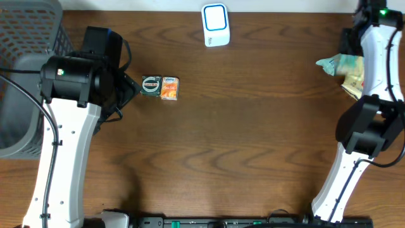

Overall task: Scan the item barcode
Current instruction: 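Carry the Kleenex pack right and drop it on the pile, then reach the right gripper to the orange Kleenex pack and grasp it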

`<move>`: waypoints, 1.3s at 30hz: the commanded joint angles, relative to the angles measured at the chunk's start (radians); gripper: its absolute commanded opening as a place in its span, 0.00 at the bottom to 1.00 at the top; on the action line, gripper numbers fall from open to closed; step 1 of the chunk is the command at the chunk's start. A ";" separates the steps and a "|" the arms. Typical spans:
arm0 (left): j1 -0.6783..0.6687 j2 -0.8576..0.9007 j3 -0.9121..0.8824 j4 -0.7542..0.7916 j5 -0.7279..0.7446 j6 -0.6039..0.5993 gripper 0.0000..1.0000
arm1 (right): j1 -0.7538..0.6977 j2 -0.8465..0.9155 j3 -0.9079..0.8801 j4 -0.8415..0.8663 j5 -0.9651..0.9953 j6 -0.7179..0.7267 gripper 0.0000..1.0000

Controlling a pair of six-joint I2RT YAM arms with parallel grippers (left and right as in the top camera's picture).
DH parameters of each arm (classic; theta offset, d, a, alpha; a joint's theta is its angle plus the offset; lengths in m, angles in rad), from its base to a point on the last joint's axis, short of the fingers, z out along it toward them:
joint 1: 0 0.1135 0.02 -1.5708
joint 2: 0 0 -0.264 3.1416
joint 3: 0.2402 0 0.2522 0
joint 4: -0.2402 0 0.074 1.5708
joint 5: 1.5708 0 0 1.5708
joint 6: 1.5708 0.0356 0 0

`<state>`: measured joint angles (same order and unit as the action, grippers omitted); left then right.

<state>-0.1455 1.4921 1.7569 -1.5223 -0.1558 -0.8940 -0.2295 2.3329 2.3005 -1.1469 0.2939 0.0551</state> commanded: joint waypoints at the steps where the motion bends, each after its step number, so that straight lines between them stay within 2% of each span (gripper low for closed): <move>1: 0.005 0.002 -0.002 -0.006 -0.006 -0.006 0.98 | -0.014 0.008 -0.007 -0.016 -0.034 0.045 0.56; 5: 0.005 0.002 -0.002 -0.006 -0.006 -0.006 0.98 | -0.013 0.008 -0.007 -0.039 -0.040 0.045 0.59; 8: 0.005 0.002 -0.002 -0.006 -0.006 -0.006 0.98 | -0.002 0.008 -0.007 -0.039 -0.127 0.044 0.61; 12: 0.005 0.002 -0.002 -0.006 -0.006 -0.006 0.98 | 0.028 0.008 -0.007 -0.025 -0.410 0.042 0.62; 17: 0.005 0.002 -0.002 -0.006 -0.006 -0.006 0.98 | 0.115 0.008 -0.007 0.087 -0.944 0.063 0.66; 19: 0.005 0.002 -0.002 -0.006 -0.006 -0.006 0.98 | 0.160 0.008 -0.007 0.135 -1.023 0.096 0.66; 23: 0.005 0.002 -0.002 -0.006 -0.006 -0.006 0.98 | 0.271 0.009 -0.007 0.171 -1.019 0.120 0.65; 27: 0.005 0.002 -0.002 -0.006 -0.006 -0.006 0.98 | 0.411 0.014 -0.007 0.168 -0.894 0.079 0.60; 31: 0.005 0.002 -0.002 -0.006 -0.006 -0.006 0.98 | 0.599 0.043 -0.007 0.174 -0.706 0.083 0.59; 33: 0.005 0.002 -0.002 -0.006 -0.006 -0.006 0.98 | 0.655 0.065 -0.007 0.185 -0.692 0.087 0.63; 39: 0.005 0.002 -0.002 -0.006 -0.006 -0.006 0.98 | 0.762 0.153 -0.007 0.218 -0.684 0.162 0.65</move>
<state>-0.1455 1.4921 1.7569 -1.5223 -0.1558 -0.8940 0.5163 2.4302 2.2959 -0.9344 -0.4320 0.1574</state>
